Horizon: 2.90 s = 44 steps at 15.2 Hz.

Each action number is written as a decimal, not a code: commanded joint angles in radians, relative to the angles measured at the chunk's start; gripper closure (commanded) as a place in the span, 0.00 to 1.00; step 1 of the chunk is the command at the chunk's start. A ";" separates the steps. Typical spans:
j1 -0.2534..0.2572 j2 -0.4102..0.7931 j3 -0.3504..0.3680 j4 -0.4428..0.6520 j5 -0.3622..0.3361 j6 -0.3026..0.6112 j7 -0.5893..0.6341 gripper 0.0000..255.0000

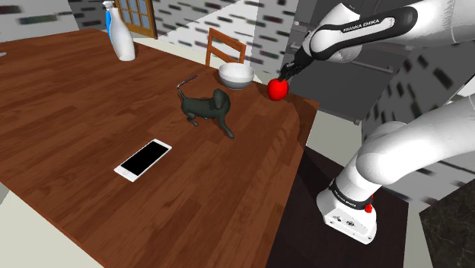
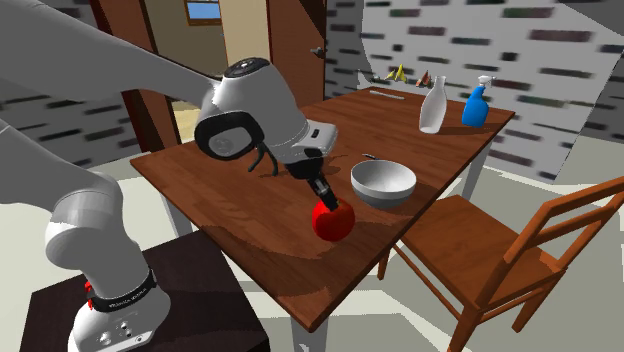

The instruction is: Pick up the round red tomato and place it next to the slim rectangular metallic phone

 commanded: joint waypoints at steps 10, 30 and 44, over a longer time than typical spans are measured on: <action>-0.015 -0.052 0.034 0.109 -0.015 -0.161 0.032 1.00; -0.012 -0.070 0.071 0.363 -0.015 -0.432 0.066 1.00; 0.045 -0.010 0.350 0.384 -0.020 -0.395 0.399 1.00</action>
